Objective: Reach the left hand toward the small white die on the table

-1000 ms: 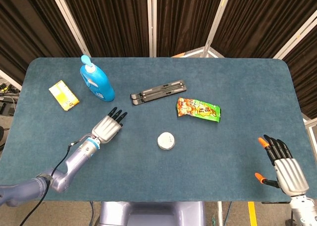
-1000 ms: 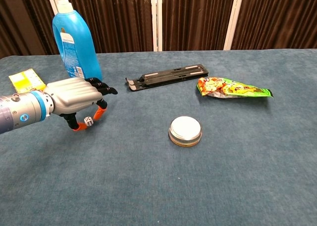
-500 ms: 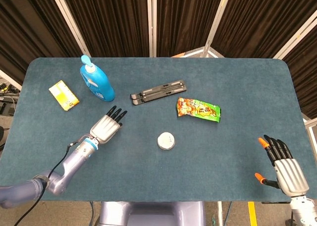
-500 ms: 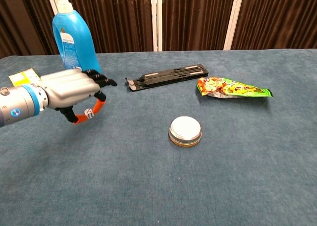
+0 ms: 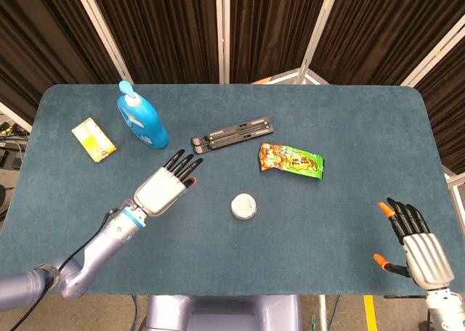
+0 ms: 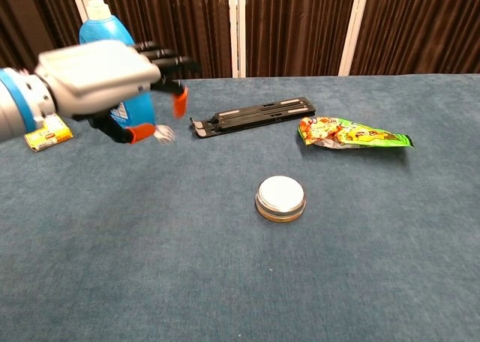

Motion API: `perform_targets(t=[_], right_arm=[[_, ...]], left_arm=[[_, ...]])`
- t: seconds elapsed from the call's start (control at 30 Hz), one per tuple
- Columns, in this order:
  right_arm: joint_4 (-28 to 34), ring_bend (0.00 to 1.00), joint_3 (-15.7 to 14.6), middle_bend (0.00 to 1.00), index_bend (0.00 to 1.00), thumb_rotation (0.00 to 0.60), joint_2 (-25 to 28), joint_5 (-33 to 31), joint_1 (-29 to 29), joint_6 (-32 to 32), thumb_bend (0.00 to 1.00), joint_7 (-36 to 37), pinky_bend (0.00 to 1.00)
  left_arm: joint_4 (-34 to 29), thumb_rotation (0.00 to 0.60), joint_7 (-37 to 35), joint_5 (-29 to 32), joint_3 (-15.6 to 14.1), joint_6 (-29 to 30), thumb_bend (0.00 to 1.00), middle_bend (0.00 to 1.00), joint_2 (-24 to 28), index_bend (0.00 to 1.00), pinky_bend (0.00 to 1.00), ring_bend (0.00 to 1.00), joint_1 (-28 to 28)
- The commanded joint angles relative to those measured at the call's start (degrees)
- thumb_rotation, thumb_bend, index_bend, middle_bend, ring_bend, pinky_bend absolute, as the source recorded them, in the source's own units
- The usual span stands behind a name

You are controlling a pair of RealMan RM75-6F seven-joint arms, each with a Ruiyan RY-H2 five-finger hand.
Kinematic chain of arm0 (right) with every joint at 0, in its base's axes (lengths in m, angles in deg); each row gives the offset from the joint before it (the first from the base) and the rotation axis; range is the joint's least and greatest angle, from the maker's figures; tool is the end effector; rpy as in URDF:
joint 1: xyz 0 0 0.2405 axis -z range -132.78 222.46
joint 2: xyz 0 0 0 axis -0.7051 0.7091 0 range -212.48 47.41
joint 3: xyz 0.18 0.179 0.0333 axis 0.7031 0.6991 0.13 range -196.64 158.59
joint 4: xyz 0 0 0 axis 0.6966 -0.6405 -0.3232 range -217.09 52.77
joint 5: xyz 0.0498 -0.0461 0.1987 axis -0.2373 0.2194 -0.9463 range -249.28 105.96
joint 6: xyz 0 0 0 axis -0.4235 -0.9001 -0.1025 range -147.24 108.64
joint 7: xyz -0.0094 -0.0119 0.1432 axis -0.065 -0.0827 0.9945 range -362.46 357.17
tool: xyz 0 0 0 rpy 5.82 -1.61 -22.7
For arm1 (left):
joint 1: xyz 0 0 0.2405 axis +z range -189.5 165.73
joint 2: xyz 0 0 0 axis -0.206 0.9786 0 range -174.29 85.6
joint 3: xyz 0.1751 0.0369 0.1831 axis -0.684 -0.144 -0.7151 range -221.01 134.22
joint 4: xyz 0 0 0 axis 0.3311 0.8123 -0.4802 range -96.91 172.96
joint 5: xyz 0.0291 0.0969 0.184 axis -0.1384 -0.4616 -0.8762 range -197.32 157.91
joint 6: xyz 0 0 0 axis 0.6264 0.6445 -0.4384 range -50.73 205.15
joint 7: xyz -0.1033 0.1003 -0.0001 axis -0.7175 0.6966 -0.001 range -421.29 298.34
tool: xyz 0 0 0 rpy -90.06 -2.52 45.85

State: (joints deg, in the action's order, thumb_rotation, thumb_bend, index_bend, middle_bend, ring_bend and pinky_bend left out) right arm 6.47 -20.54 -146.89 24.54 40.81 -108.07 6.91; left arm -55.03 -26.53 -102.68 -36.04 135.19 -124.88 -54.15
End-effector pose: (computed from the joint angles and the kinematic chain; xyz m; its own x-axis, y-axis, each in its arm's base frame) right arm -0.3049 -0.1592 0.1510 0.3060 -0.0437 0.9510 -0.9410 -0.1658 0.2951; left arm -0.1139 0.3155 0.0174 0.7159 -0.1034 0.6905 0.4864 -0.6356 -0.5995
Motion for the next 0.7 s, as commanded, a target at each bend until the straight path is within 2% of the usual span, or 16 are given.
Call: perform_targets(t=[0.03,0.37,0.5,0.7], right_arm=[[0.1,0.00,0.0,0.00,0.00,0.600,0.1,0.2,0.1,-0.2,0.08,0.0,0.00],[0.1,0.00,-0.2,0.00,0.00,0.600,-0.2,0.5,0.2,-0.2,0.08,-0.8,0.00],[0.0,0.00,0.0,0.00,0.00,0.600,-0.3,0.0,0.2,0.0,0.08,-1.0,0.00],[-0.4,0.00,-0.2,0.00,0.00,0.600,-0.9,0.2,0.0,0.6,0.08,-2.0,0.00]], left_arm=[[-2.1,0.600,0.9,0.1,-0.1,1.5,0.39,0.00,1.7,0.20,0.00,0.00,0.8],[-2.1,0.600,-2.0,-1.0,-2.2,6.7,0.39,0.00,4.0,0.19,0.00,0.00,4.7],[-1.7,0.600,-5.7,-3.3,-5.1,13.5,0.37,0.00,4.9,0.15,0.00,0.00,9.9],[-2.1,0.600,-7.3,-4.9,-9.1,21.5,0.35,0.00,4.9,0.08,0.00,0.00,17.4]])
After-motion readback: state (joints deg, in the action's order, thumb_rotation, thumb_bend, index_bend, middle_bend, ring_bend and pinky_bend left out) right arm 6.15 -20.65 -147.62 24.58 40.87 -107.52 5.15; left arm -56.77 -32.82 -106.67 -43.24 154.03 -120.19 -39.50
